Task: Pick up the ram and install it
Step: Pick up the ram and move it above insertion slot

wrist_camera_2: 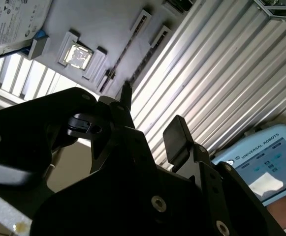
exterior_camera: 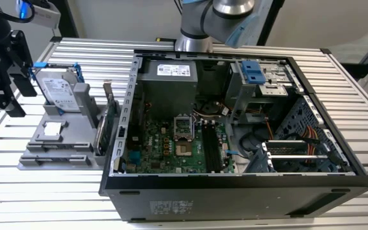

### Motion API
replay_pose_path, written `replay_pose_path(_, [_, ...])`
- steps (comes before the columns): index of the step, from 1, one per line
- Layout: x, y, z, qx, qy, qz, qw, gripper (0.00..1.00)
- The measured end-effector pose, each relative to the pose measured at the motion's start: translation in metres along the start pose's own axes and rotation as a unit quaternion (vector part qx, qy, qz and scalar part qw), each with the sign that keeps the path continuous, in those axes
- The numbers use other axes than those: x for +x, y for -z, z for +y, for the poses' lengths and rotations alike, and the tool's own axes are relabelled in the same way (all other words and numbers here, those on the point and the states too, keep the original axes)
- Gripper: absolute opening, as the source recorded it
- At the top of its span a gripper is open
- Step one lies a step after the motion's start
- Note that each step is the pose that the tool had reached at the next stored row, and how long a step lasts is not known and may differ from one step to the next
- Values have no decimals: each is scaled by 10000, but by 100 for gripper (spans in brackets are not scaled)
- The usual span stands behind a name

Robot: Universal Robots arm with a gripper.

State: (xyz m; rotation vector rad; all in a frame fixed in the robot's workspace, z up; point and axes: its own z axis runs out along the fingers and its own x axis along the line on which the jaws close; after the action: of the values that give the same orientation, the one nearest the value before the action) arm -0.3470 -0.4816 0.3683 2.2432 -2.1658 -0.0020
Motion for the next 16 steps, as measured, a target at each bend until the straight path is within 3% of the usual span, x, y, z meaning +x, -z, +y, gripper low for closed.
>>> replay_pose_path(16, [-8, -125, -3, 0, 0, 1, 10000, 100])
